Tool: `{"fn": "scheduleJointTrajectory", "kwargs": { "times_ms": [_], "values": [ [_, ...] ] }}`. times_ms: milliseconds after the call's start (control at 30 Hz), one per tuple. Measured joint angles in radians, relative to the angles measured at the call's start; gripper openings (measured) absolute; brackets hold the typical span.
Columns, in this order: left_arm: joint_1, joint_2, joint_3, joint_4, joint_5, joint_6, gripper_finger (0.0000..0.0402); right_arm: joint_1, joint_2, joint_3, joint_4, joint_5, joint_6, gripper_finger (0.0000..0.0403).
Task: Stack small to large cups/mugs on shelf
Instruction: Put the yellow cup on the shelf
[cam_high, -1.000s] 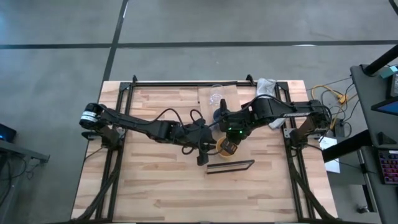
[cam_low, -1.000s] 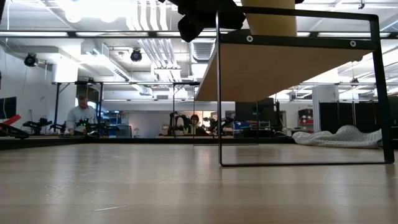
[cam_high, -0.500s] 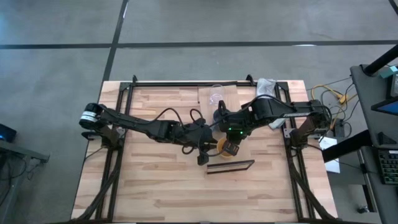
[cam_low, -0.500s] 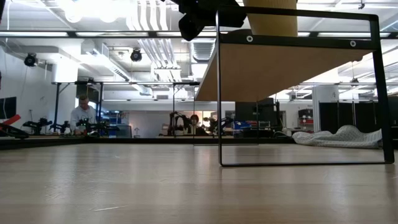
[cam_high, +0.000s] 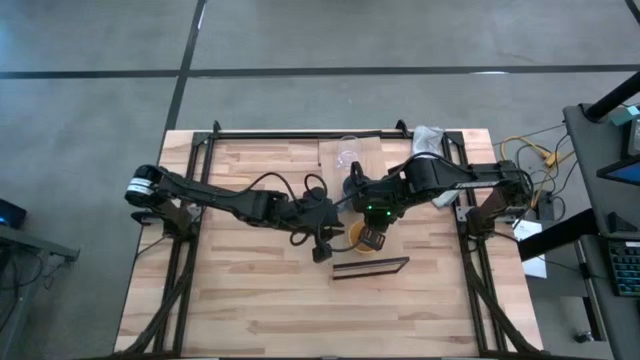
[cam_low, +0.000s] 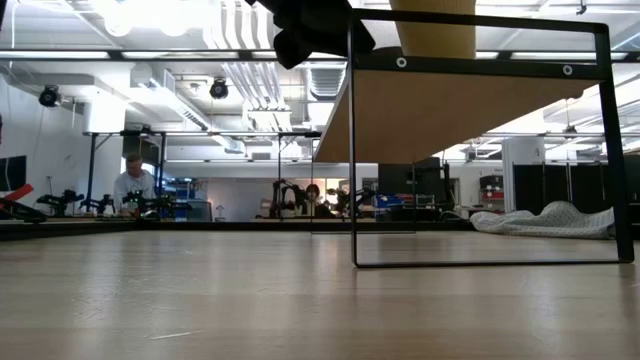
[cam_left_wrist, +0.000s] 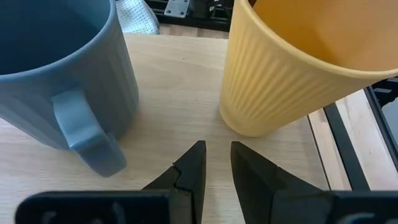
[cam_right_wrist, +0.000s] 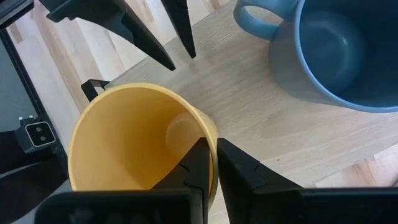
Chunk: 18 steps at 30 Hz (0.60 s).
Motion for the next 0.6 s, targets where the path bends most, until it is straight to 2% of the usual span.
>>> {"fn": "scheduleJointTrajectory", "kwargs": {
  "times_ms": [600],
  "values": [
    [0.002, -0.001, 0.000, 0.000, 0.001, 0.000, 0.0061, 0.004, 0.000, 0.000, 0.005, 0.026, -0.003, 0.0025]
  ]
}}
